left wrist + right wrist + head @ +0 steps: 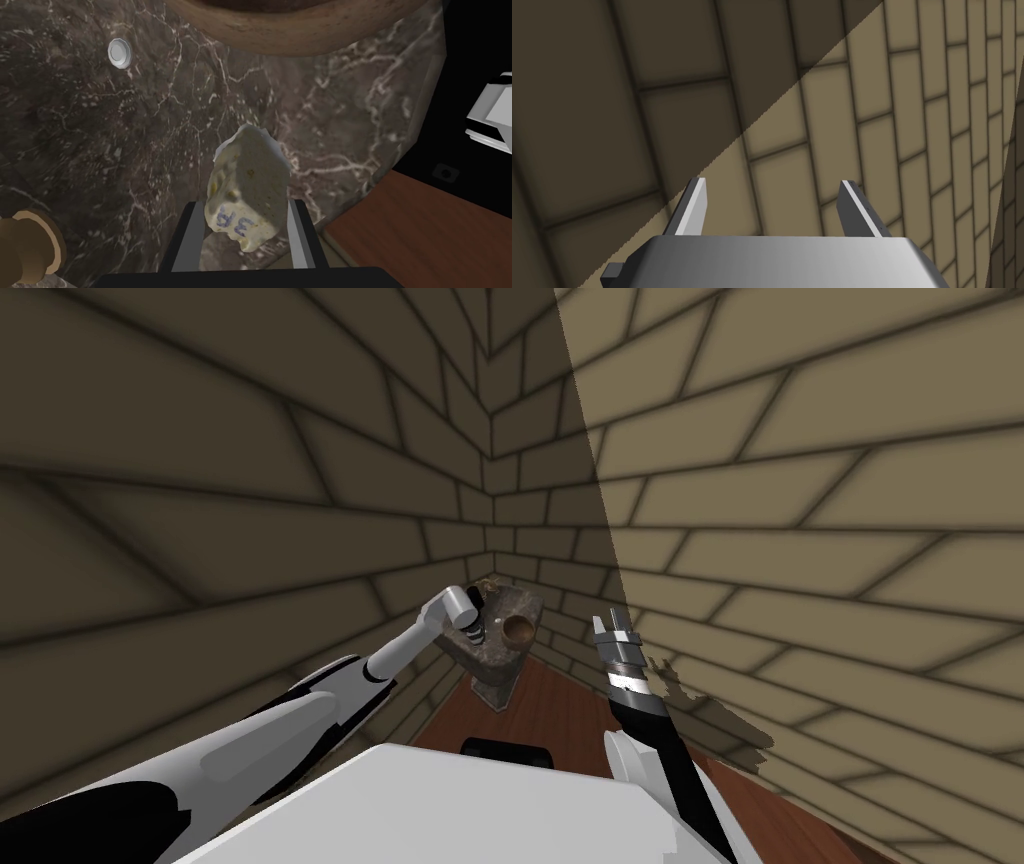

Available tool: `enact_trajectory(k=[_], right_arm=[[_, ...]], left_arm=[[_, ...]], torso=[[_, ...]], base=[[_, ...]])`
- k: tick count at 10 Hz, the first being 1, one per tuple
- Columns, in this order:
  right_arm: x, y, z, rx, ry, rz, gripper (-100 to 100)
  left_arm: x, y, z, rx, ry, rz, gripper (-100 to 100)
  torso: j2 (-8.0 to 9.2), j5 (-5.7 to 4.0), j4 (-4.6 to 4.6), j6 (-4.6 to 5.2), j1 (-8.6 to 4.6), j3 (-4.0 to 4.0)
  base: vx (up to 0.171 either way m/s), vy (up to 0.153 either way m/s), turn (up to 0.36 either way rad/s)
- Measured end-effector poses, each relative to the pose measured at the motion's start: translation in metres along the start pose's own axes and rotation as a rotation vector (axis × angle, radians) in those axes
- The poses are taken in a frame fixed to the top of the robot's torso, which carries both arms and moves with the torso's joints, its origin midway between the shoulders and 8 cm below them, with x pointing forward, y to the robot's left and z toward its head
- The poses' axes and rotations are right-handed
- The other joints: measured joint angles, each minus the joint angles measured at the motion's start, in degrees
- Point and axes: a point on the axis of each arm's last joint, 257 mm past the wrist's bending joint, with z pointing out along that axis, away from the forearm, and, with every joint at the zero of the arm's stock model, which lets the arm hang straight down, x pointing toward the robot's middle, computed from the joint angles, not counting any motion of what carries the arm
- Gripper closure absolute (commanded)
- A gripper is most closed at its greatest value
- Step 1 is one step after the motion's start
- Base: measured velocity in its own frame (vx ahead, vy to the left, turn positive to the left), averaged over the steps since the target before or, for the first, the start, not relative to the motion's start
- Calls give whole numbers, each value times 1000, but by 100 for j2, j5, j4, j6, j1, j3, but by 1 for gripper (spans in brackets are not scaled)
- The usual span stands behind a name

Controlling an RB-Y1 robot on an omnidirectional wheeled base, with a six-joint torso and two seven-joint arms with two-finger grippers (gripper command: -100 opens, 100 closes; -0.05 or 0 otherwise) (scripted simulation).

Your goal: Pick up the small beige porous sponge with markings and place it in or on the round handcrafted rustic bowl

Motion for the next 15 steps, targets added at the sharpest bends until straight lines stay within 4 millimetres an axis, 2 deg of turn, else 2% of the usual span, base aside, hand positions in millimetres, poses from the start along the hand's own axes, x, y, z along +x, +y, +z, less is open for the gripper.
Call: enact_trajectory(k=[4, 8, 10, 15], right_arm=[[0, 0, 0, 0, 0, 0, 0], [0, 0, 0, 0, 0, 0, 0], [0, 0, 0, 0, 0, 0, 0], [0, 0, 0, 0, 0, 0, 0]], left_arm=[[-17, -25, -7, 18, -46, 11, 100], [-29, -49, -24, 38, -78, 13, 100], [-24, -59, -34, 43, -70, 13, 100], [4, -55, -61, 33, -11, 39, 100]], torso=[[-12, -1, -4, 1, -9, -8], [-22, -4, -6, 8, -28, -13], [-25, -5, -9, 11, -32, -16], [-1, -6, -7, 17, -35, -4]], base=[[33, -15, 27], [61, -44, -6], [49, -36, -39], [17, -33, -66]])
